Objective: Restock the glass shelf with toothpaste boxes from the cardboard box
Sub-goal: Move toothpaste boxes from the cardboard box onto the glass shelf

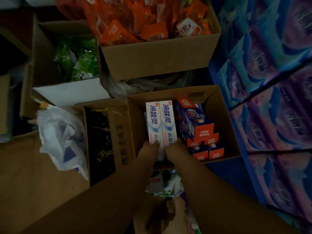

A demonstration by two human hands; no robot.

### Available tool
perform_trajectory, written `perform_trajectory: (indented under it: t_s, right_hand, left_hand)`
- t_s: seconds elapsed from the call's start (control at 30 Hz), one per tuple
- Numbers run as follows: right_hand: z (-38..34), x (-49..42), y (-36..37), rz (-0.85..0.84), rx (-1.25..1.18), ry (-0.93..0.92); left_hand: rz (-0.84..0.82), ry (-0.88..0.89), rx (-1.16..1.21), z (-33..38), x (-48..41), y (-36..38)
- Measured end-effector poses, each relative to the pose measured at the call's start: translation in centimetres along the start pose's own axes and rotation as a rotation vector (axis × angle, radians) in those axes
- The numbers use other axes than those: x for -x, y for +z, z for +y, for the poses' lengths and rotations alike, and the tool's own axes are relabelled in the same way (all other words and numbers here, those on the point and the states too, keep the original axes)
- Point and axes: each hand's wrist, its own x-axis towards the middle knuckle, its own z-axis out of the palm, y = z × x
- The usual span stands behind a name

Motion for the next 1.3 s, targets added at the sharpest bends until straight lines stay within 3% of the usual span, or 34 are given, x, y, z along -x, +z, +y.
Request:
perform_trajectory:
  t_s: [0.17, 0.4, 0.6, 0.87, 1.0, 1.17, 1.3]
  right_hand:
    - [-0.1, 0.4, -0.5, -0.112, -0.152, 0.008]
    - [0.1, 5.4, -3.6, -0.224, -0.369, -0.246]
    - [-3.0, 11.6, -5.7, -0.278, -0.533, -0.240]
    - [-9.0, 24.1, -12.6, -0.056, -0.606, -0.710]
    - [-12.2, 32.0, -19.2, 0.238, -0.547, -1.031]
    - [-13.7, 43.1, -30.1, 0.497, -0.520, -1.253]
    - [-12.2, 50.2, -37.4, 0.700, -0.572, -1.279]
  left_hand:
    - [0.036, 0.021, 0.048, 0.1, -0.4, -0.2]
    - [0.076, 0.104, 0.081, 1.9, 2.0, -1.7]
    - [-0.077, 0.090, 0.352, 4.7, 7.8, -4.3]
    - [-0.163, 0.452, 0.472, 13.8, 19.7, -5.6]
    - [-0.269, 0.734, 0.456, 20.2, 29.2, -4.7]
    - [-0.470, 1.012, 0.510, 27.0, 43.1, -1.5]
    - [-0.662, 1.149, 0.452, 29.1, 53.5, 1.2]
